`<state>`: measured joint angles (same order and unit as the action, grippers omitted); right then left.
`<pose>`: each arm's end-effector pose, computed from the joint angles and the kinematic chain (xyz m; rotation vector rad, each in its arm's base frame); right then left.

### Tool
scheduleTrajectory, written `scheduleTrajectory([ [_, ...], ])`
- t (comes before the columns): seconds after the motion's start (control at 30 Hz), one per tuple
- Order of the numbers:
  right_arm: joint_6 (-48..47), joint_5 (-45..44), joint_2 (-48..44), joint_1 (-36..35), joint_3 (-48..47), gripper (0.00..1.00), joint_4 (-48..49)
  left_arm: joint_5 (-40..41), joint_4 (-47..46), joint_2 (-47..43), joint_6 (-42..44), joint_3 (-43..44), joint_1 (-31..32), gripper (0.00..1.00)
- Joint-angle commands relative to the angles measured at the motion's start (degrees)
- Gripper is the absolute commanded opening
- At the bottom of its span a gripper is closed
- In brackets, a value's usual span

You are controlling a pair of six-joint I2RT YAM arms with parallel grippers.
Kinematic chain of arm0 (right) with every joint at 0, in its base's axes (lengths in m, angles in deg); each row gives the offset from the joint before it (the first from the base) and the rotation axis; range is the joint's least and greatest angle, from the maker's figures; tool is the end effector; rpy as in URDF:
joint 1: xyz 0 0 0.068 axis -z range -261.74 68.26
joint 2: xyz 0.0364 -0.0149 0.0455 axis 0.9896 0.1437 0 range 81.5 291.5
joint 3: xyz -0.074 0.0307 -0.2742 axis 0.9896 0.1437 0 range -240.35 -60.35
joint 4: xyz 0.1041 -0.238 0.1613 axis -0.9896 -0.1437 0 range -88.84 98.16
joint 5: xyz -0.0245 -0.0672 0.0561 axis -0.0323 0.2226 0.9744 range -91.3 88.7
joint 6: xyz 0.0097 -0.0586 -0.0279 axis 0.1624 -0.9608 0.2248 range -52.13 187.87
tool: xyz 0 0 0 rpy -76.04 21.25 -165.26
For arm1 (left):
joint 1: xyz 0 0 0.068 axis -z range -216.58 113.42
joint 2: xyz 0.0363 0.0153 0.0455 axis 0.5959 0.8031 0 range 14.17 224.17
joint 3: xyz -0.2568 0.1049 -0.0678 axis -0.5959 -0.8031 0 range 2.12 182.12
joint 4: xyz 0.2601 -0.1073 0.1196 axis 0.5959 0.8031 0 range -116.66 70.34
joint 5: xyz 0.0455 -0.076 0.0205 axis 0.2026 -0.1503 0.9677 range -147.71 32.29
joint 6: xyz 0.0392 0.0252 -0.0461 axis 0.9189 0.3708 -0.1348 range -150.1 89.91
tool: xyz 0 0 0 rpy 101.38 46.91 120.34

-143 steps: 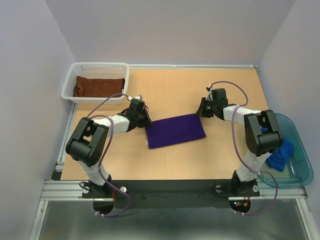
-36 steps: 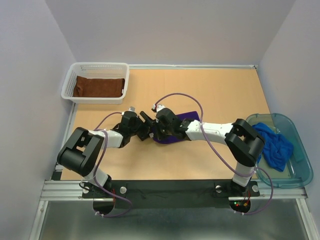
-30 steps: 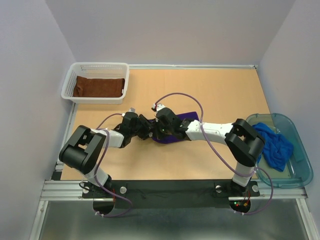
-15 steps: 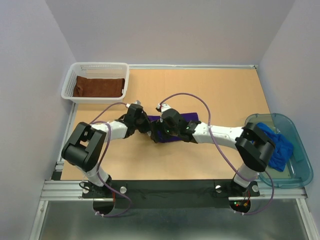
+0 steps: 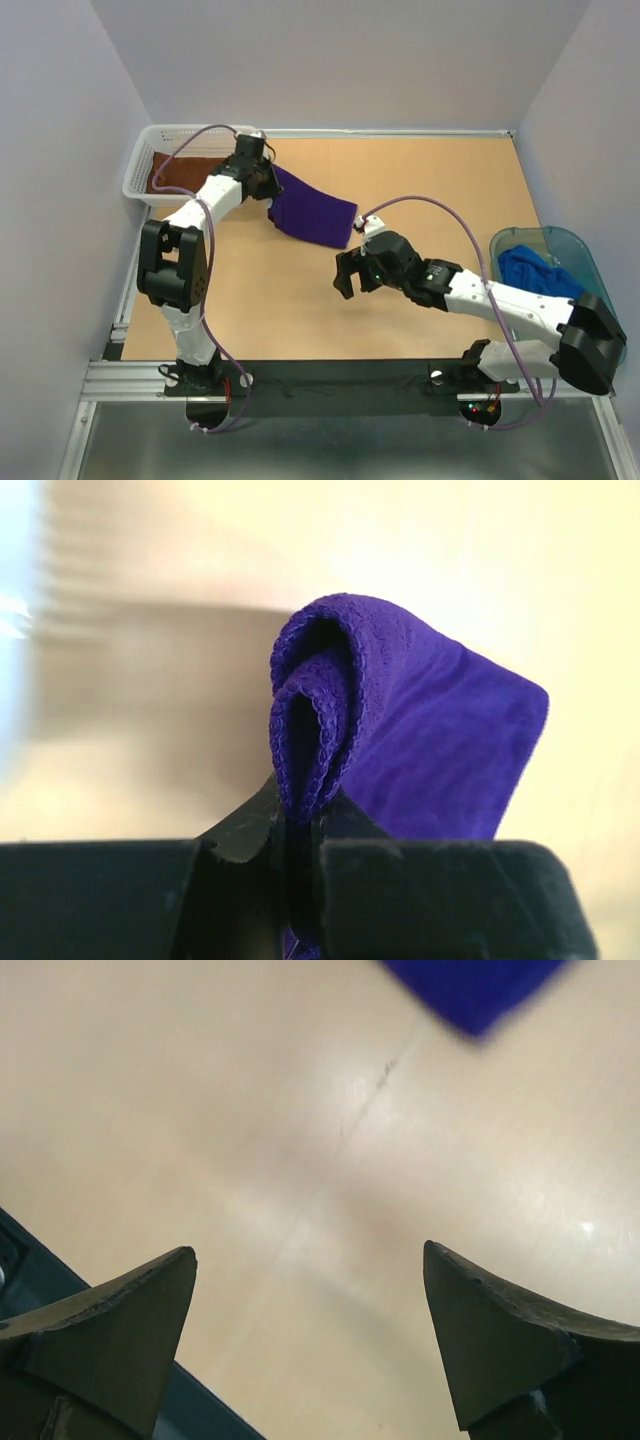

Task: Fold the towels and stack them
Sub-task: Neatly place the folded towel into the bin

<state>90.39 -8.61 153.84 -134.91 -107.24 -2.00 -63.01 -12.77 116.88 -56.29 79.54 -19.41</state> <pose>0.2012 0.2578 0.2336 -0.5235 2.1903 0.5960 0.4455 -0.1426 0.2343 -0.1307 2.2978 -0.5028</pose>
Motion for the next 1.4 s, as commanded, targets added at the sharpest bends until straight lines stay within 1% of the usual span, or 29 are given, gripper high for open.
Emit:
scheduleTrajectory([
  [0.0,1.03,-0.51,-4.48,0.17,3.9,0.99,-4.61,1.25,12.27,1.16,9.66,12.53,-5.21,0.0],
  [0.07,1.47,-0.42,-5.45,0.17,4.62,0.99,-5.31,3.27,15.01,2.65,12.64,16.77,-6.35,0.0],
  [0.1,1.47,-0.16,-5.54,0.17,4.88,0.99,-6.01,4.76,16.85,3.01,13.62,20.53,-7.23,0.0],
  [0.17,1.56,0.28,-5.19,0.17,5.06,0.99,-6.72,4.86,18.01,4.15,16.51,25.02,-8.72,0.0],
  [0.27,0.51,1.42,-4.31,0.17,4.53,0.99,-7.07,4.69,19.5,6.87,18.37,29.43,-10.83,0.0],
  [0.37,-0.37,1.95,-2.3,0.17,3.48,0.99,-7.86,4.33,22.23,10.21,21.0,37.59,-13.38,0.0],
  [0.43,-0.64,2.12,-1.33,0.17,3.13,1.0,-7.95,4.86,24.24,12.67,22.76,40.68,-15.22,0.0],
  [0.47,-0.81,2.13,-0.19,0.26,2.69,1.0,-8.13,4.69,24.86,13.38,23.72,43.66,-15.76,0.0],
  [0.53,-0.38,1.86,1.13,0.17,2.25,1.0,-8.39,4.86,26.53,15.66,25.93,46.48,-16.73,0.0],
  [0.57,-0.46,2.3,1.66,0.17,1.98,1.0,-8.48,4.86,27.15,16.37,27.59,47.8,-18.21,0.0],
  [0.6,-0.55,2.56,2.97,0.17,1.46,1.0,-8.57,6.86,28.11,16.98,28.3,49.99,-18.48,0.0],
  [0.67,-0.46,3.26,4.04,0.26,0.93,1.0,-8.83,8.37,28.73,18.65,29.88,52.55,-19.71,0.0],
  [0.8,0.15,2.31,5.97,0.26,-0.39,1.0,-8.92,10.13,29.44,20.59,30.77,54.41,-21.38,0.0],
  [1.0,-0.38,1.51,9.22,0.17,-2.94,1.0,-9.1,9.52,25.32,21.29,31.29,53.18,-22.62,0.0],
  [1.37,-1.08,1.69,12.21,0.26,-5.57,1.0,-10.85,11.71,23.47,24.46,32.7,53.79,-23.85,0.0],
])
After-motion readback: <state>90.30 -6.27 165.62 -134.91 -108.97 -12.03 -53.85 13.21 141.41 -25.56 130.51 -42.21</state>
